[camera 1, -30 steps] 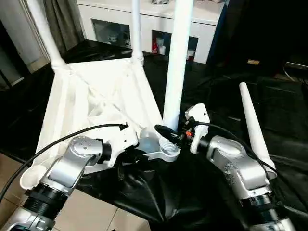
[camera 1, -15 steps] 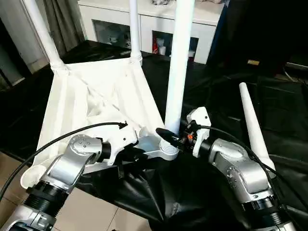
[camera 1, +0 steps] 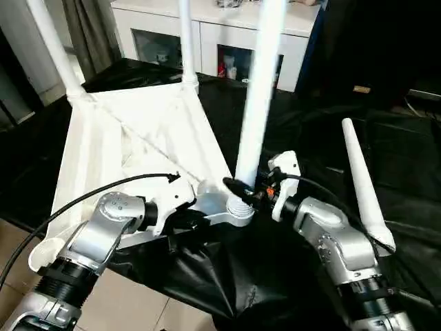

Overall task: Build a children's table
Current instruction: Insert table leg to table base

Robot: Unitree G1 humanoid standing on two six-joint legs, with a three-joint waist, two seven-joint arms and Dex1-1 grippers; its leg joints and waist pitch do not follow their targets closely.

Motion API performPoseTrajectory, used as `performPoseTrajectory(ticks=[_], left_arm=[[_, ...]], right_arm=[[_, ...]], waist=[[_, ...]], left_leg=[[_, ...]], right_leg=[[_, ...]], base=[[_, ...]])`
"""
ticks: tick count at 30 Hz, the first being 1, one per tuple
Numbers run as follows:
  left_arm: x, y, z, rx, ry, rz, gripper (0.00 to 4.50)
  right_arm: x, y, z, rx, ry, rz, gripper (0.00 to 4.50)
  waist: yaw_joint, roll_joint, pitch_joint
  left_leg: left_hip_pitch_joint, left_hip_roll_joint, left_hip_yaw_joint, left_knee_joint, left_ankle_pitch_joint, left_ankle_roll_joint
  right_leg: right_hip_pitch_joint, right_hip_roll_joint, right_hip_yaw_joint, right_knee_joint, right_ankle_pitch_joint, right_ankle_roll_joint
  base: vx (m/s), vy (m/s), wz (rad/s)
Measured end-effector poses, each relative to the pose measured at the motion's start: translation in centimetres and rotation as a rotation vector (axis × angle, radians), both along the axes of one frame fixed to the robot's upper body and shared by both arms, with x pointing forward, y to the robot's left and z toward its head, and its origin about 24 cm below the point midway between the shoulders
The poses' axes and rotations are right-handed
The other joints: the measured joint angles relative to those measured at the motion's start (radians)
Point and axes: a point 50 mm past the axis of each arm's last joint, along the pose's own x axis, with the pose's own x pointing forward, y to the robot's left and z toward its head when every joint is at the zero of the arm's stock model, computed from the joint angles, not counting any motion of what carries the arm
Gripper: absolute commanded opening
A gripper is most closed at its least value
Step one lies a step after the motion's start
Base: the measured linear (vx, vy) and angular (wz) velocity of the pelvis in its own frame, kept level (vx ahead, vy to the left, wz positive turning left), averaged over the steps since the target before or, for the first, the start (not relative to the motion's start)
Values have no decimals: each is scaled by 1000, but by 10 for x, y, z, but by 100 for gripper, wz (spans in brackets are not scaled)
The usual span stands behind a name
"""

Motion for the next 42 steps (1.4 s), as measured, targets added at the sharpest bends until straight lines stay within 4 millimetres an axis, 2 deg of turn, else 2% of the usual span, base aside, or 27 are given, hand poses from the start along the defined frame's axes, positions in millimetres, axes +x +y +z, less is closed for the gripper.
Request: performPoseTrajectory(ticks=[13,19,26,36,39,42], left_arm=[[4,-4,-4,-12,6,-8,0],[6,-4,-5,-17,2,-10,0],[8,-4,-4,-16,-4,-9,0],[8,-3,-5,-13,-6,-8,0],[8,-1,-5,-6,-7,-13,0],[10,0,-3,12,-12,-32,0]], right_arm=[[-16,-15,-21,183,-18,-131,191],[-22,-16,-24,133,-93,-136,190],[-22,-12,-17,-30,-205,-69,189],[-13,-7,-10,-143,-212,58,189],[-9,-6,-8,-164,-214,107,189],[-1,-8,-6,-191,-203,191,189]], waist=[[13,18,-1],[17,29,1],[17,30,1],[13,28,0],[9,27,0],[4,18,1]], left_leg=[[1,0,0,0,0,0],[2,0,0,0,0,0],[1,0,0,0,0,0],[2,0,0,0,0,0],[2,0,0,0,0,0],[2,1,0,0,0,0]], right_leg=[[2,0,0,-1,0,-1],[2,0,-1,0,1,-2],[2,0,-1,-1,1,-2],[3,0,-1,-1,1,-2],[2,0,-1,-1,1,-2],[2,0,-1,0,1,-2]], base=[[0,0,0],[0,0,0],[0,0,0],[0,0,0],[0,0,0],[0,0,0]])
